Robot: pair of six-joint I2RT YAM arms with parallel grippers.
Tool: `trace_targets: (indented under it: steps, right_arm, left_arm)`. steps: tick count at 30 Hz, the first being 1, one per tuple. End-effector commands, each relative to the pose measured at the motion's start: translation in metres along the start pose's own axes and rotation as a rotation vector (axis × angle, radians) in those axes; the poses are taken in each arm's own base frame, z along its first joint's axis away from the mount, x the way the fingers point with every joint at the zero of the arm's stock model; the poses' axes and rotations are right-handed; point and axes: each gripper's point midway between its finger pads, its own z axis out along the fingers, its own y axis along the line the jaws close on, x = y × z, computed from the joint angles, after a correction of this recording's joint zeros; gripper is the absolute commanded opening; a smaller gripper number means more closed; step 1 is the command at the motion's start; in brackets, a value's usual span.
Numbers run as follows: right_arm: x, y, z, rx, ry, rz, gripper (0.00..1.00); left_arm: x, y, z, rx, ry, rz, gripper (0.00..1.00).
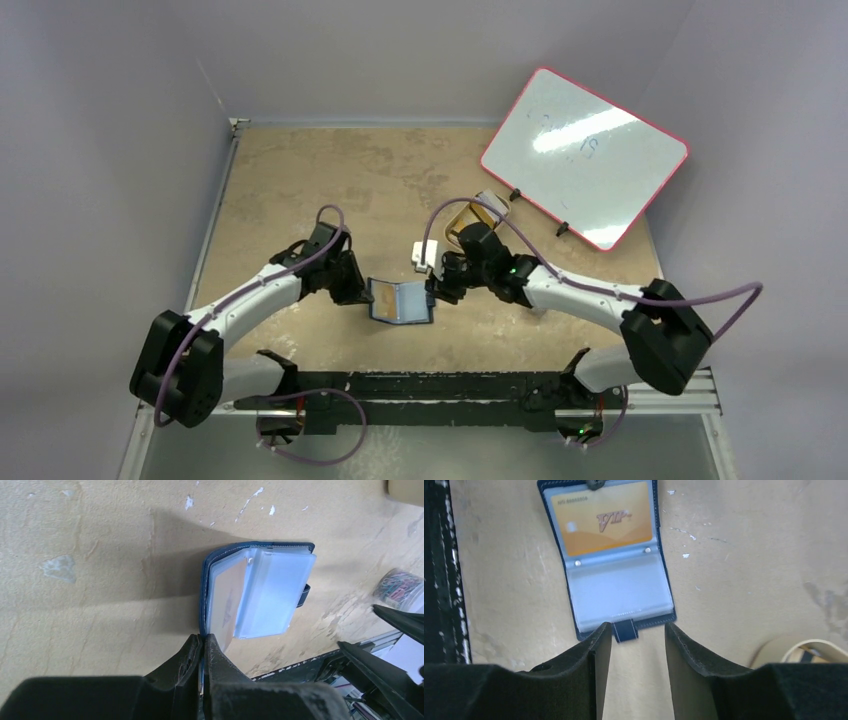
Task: Put the credit cards into the card holder
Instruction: Close the card holder at the center of the board.
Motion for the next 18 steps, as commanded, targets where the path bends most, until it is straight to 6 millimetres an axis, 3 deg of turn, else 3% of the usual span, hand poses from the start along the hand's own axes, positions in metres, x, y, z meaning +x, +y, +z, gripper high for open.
trace_targets:
  steps: [1, 8, 18]
  right_arm:
    - [-0.010, -0.010, -0.013, 0.049, -0.070, -0.277, 0.47]
    - [0.015, -0.018, 0.003, 0.043, 0.041, -0.260, 0.48]
    - [0.016, -0.012, 0.021, -0.028, 0.059, -0.277, 0.49]
  left_arm:
    - [-0.006, -0.003, -0.010, 0.000, 0.013, 0.034, 0.00]
    - [-0.012, 0.000, -0.009, -0.020, 0.007, 0.032, 0.00]
    - [-0.015, 0.002, -0.009, -0.025, -0.021, 0.015, 0.00]
